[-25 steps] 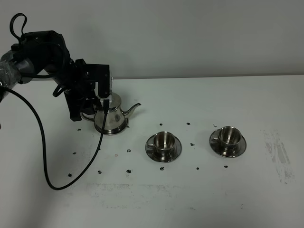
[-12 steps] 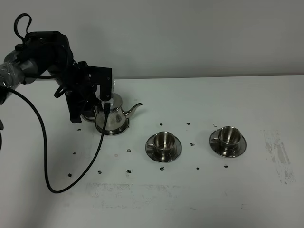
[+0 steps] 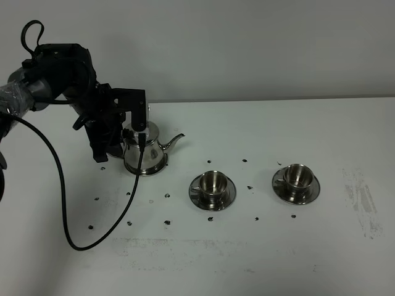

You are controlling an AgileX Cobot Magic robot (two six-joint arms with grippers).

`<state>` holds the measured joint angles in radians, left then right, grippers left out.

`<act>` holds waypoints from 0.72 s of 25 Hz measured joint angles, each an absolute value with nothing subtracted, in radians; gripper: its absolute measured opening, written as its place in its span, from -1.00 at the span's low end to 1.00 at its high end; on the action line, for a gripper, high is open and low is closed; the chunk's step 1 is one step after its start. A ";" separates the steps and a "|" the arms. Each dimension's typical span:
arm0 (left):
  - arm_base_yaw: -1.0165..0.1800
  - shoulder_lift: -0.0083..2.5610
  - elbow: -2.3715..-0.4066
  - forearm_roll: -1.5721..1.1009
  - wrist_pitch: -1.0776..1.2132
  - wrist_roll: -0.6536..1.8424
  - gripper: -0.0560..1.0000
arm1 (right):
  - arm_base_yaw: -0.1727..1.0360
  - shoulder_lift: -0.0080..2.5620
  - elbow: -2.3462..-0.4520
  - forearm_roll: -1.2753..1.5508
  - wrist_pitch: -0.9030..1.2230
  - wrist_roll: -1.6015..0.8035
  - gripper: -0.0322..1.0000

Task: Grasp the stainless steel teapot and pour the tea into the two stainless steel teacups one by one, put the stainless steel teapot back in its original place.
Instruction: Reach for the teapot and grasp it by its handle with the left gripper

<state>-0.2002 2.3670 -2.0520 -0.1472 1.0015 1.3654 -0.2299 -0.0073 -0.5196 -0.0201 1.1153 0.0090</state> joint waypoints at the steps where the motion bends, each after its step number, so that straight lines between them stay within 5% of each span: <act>1: -0.200 2.367 -2.052 -0.147 1.000 1.363 0.02 | -0.230 -0.007 -0.520 -0.020 1.115 0.009 -0.47; 5: -0.200 2.368 -2.052 -0.147 1.000 1.349 -0.05 | -0.230 -0.007 -0.520 -0.020 1.115 0.009 -0.47; 10: -0.200 2.388 -2.052 -0.148 0.994 1.299 -0.50 | -0.230 -0.007 -0.520 -0.020 1.115 0.009 -0.47; 18: -0.200 2.388 -2.053 -0.149 0.987 1.293 -0.50 | -0.230 -0.007 -0.520 -0.020 1.115 0.009 -0.47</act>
